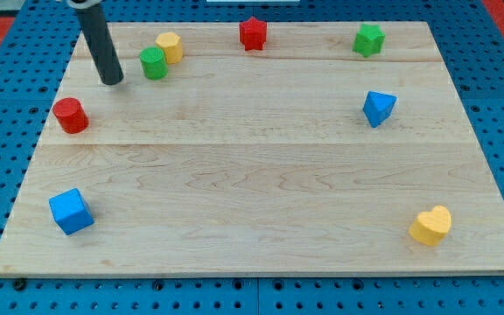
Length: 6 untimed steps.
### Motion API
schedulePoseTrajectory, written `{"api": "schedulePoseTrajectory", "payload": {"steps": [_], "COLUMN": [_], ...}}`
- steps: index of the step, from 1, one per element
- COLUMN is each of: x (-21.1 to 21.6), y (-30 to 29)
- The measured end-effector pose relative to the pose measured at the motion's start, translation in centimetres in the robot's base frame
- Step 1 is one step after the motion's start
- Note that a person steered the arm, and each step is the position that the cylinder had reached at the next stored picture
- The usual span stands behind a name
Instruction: Separate the green circle from the hexagon
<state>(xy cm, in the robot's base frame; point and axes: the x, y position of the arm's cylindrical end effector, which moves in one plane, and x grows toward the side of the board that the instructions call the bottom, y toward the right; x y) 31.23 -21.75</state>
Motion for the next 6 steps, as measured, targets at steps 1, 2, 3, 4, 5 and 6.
{"api": "schedulePoseTrajectory", "payload": {"steps": [1,2,3,4,5,6], "x": [-3.3,0.6,2.2,-3.3,-7.3,-9.5], "y": [1.6,10.1,15.9,15.5,11.0,8.9]}}
